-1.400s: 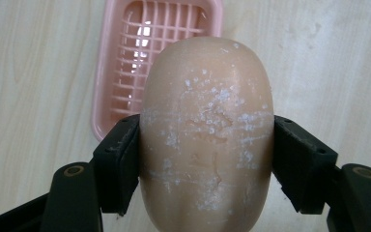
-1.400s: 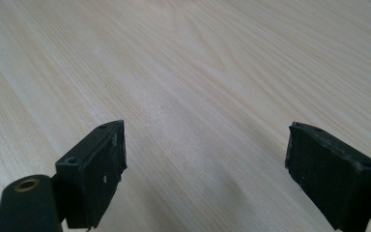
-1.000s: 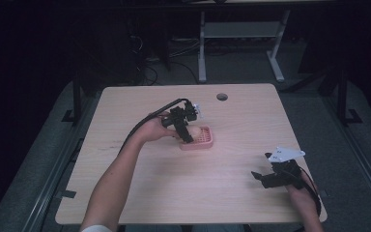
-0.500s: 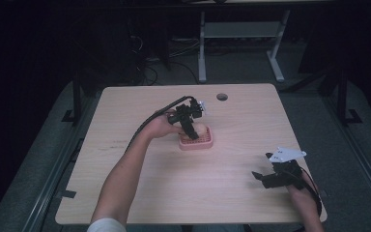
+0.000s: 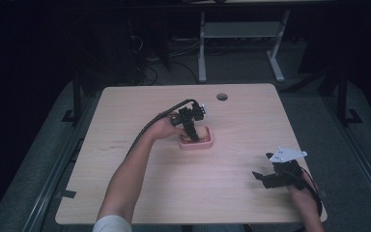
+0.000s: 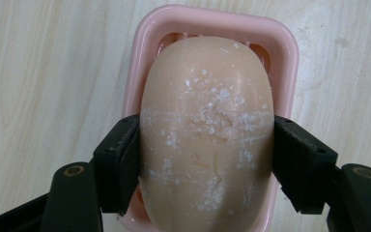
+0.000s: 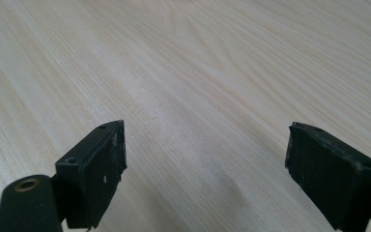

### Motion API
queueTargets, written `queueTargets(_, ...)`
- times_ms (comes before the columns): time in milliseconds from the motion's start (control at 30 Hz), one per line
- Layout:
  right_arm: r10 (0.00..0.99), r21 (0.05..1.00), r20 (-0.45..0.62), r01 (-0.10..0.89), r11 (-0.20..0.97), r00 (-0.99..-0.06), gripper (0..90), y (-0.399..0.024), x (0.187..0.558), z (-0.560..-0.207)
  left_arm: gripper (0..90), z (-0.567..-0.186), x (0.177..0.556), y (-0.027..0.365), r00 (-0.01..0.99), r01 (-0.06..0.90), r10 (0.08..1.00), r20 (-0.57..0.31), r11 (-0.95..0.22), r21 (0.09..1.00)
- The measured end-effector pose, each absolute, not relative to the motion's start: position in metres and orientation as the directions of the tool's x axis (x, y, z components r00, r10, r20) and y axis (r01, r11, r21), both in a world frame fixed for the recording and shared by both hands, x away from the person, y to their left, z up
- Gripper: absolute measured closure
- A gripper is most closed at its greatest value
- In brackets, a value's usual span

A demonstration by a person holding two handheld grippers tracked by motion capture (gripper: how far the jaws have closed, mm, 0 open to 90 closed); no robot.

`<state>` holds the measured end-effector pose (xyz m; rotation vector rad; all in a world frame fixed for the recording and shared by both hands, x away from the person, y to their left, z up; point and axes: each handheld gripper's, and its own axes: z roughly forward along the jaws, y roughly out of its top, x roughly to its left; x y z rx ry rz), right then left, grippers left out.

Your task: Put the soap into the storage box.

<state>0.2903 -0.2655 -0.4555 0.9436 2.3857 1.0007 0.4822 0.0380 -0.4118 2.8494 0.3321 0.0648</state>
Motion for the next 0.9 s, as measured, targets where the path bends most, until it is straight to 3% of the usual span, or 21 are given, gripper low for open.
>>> queueTargets(900,0.707,0.732,-0.095,0.432,0.527,-0.701,13.9,-0.2667,0.29,-0.4554,31.9,-0.4169,0.4843,0.0374,0.97,0.237,0.245,-0.001,-0.938,0.252)
